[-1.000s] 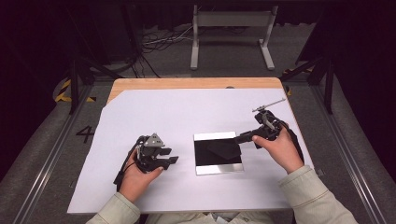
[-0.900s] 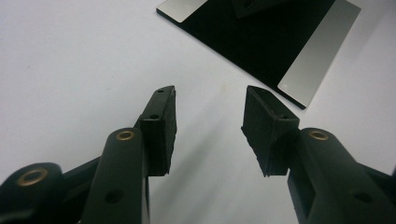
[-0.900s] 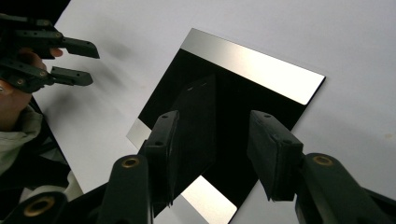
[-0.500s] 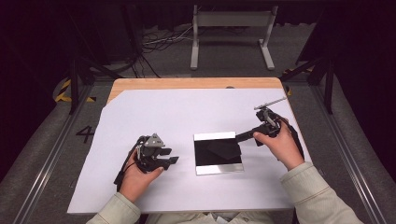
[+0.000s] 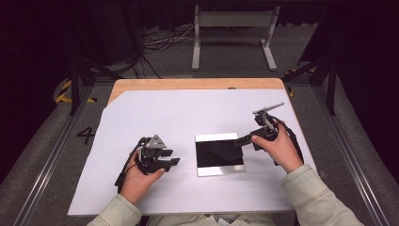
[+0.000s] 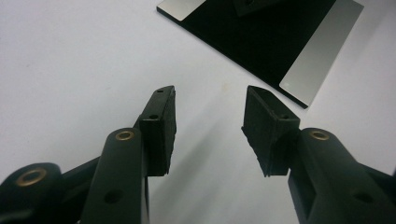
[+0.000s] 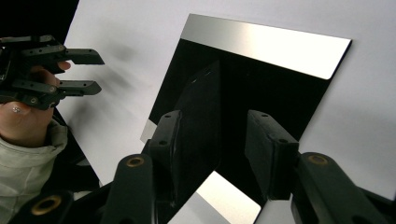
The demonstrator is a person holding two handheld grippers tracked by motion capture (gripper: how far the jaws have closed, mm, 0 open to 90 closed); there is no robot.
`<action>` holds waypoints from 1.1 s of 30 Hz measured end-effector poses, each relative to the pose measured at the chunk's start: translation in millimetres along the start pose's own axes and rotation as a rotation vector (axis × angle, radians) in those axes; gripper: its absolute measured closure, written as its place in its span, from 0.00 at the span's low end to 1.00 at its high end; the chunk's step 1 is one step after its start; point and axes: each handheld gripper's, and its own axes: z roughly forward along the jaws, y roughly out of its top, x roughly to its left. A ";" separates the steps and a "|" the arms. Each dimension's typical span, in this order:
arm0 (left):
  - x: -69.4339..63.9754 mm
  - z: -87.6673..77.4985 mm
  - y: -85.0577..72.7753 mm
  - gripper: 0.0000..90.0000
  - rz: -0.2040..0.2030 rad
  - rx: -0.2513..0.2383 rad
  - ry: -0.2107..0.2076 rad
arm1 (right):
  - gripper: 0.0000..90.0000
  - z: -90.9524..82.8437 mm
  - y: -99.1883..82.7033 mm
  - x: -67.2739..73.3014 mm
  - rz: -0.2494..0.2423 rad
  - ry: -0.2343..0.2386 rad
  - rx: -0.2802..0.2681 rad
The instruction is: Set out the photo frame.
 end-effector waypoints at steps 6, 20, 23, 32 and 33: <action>-0.5 0.2 -0.3 0.61 -0.003 -0.001 -0.001 | 0.64 9.1 -5.3 -3.4 0.047 0.048 0.010; 0.3 -0.4 -0.5 0.61 -0.003 -0.002 -0.002 | 0.65 21.8 -8.5 -4.0 0.131 0.090 0.068; 0.1 0.0 -0.5 0.61 -0.004 -0.002 -0.001 | 0.68 22.1 -8.7 -3.9 0.134 0.099 0.068; 0.6 -0.5 -0.6 0.61 -0.005 -0.002 0.000 | 0.74 20.9 -9.9 -2.8 0.135 0.113 0.048; 0.7 -0.6 -0.7 0.61 -0.006 -0.002 0.001 | 0.74 20.8 -10.1 -3.2 0.135 0.113 0.048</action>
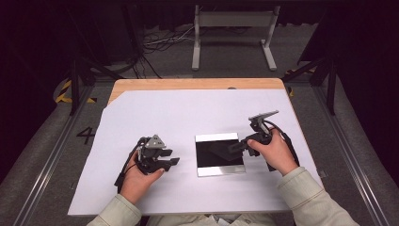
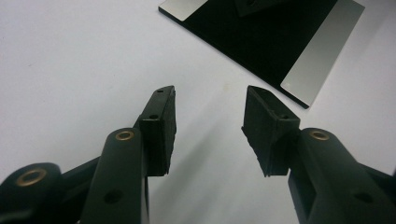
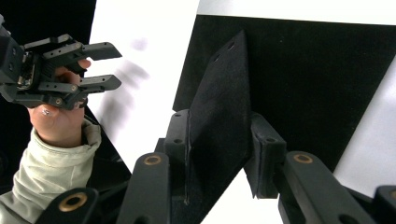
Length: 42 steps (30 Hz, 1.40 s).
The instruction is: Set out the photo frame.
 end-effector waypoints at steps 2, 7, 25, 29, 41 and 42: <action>0.1 -0.1 -0.1 0.61 -0.001 -0.001 0.000 | 0.75 -0.2 -0.1 0.1 0.002 0.001 -0.001; 0.0 -0.1 0.0 0.61 0.001 0.000 0.000 | 0.77 -1.3 -2.1 0.3 0.001 0.021 -0.023; -0.6 0.3 -0.1 0.61 0.003 0.001 0.001 | 0.93 -11.1 -9.0 12.3 -0.100 0.093 -0.029; -0.7 0.2 0.0 0.61 0.004 0.001 0.002 | 0.94 -11.8 -10.0 14.5 -0.124 0.087 -0.031; -0.2 0.5 -0.1 0.61 0.005 0.004 0.006 | 0.98 -13.3 -15.3 28.9 -0.199 0.124 -0.057; -0.3 0.6 -0.1 0.61 0.005 0.004 0.006 | 0.98 -13.1 -15.5 30.1 -0.202 0.128 -0.064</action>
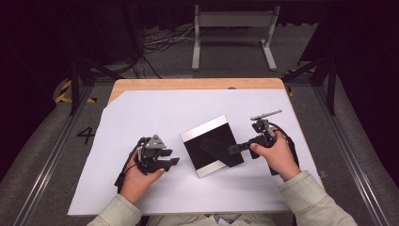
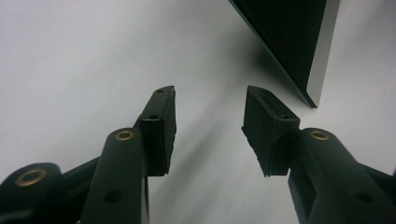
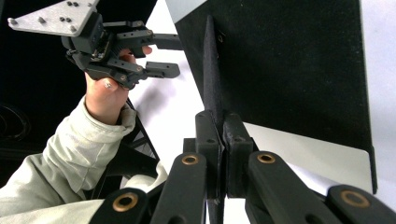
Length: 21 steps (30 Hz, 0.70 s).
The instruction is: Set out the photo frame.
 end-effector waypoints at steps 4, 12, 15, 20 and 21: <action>0.5 -0.2 -0.2 0.61 -0.002 -0.003 0.000 | 0.98 0.5 -0.6 4.7 -0.033 0.004 -0.015; 1.0 -0.1 -0.4 0.61 -0.002 -0.003 0.000 | 0.98 -2.3 -0.3 11.3 -0.092 0.010 -0.084; 1.0 0.0 -0.4 0.61 -0.002 -0.002 0.000 | 0.98 -2.9 -0.1 14.0 -0.120 0.009 -0.113; 1.4 -0.3 -0.4 0.61 0.002 -0.003 0.001 | 0.98 -1.7 -0.5 15.6 -0.166 0.009 -0.168; 1.4 -0.3 -0.5 0.61 0.001 -0.003 0.002 | 0.98 -1.5 -0.8 16.2 -0.175 0.009 -0.182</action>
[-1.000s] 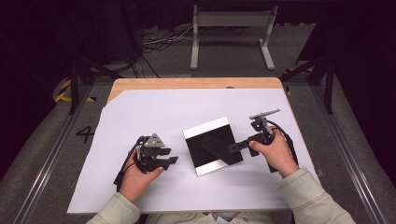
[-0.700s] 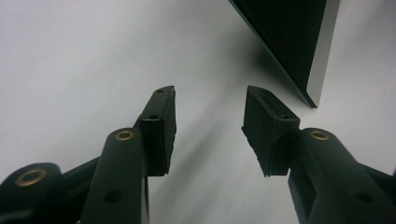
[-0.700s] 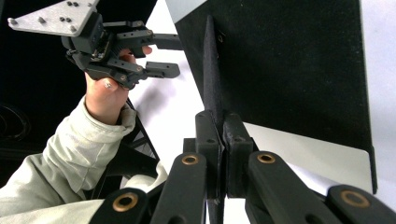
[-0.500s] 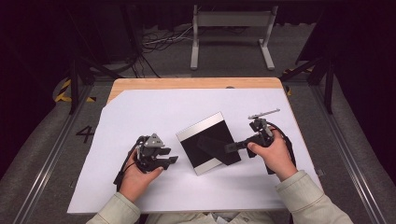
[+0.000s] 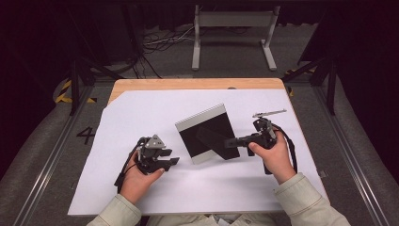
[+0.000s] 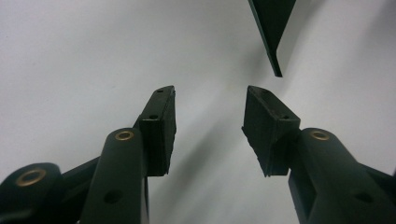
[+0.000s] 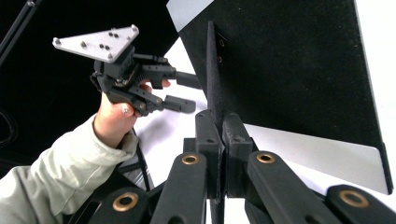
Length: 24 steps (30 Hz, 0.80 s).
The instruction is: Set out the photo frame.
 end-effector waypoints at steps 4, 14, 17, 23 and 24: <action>0.0 -0.3 -0.2 0.60 -0.004 -0.002 0.000 | 0.98 0.9 -0.4 0.9 -0.044 -0.009 -0.032; 0.5 -0.6 -0.2 0.60 -0.005 -0.003 0.002 | 0.98 11.5 -9.0 -7.3 -0.176 -0.069 -0.071; 0.5 -0.8 -0.2 0.60 -0.008 -0.003 0.000 | 0.98 13.2 -11.5 -8.8 -0.186 -0.076 -0.069; 0.1 -0.6 -0.3 0.60 -0.008 -0.005 0.000 | 0.98 11.1 -14.9 -12.0 -0.196 -0.078 -0.068; 0.3 -0.9 -0.1 0.60 -0.005 -0.003 0.000 | 0.98 10.8 -15.5 -12.0 -0.205 -0.082 -0.065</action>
